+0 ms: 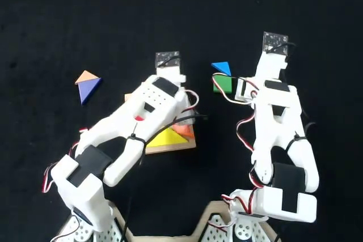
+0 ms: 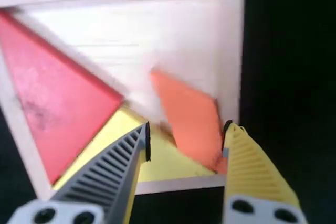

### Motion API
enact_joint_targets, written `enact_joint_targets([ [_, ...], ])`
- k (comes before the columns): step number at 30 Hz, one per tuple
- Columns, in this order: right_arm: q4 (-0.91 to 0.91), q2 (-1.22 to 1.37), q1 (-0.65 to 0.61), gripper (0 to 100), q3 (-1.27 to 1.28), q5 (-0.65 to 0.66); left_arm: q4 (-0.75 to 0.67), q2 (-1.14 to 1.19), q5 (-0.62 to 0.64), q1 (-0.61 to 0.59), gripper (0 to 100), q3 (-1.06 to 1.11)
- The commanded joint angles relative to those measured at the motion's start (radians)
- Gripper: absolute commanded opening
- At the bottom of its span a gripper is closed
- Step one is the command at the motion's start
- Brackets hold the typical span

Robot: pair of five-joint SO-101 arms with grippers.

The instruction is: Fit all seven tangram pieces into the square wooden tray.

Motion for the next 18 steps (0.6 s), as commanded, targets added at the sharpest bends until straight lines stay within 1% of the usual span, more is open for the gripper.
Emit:
enact_joint_targets([
  [1, -0.011, -0.016, -0.017, 1.1, -0.021, 0.002, 0.021, -0.009, -0.020, -0.025, 23, 0.012],
  [5, -0.011, -0.016, -0.015, 1.1, -0.021, 0.002, 0.021, -0.018, -0.069, -0.019, 23, 0.012],
  [13, -0.011, -0.016, -0.015, 1.1, -0.021, 0.002, 0.011, -0.008, -0.071, -0.030, 23, -0.050],
  [18, -0.009, -0.016, -0.015, 1.1, -0.019, 0.002, -0.074, 0.018, -0.071, -0.022, 23, -0.059],
])
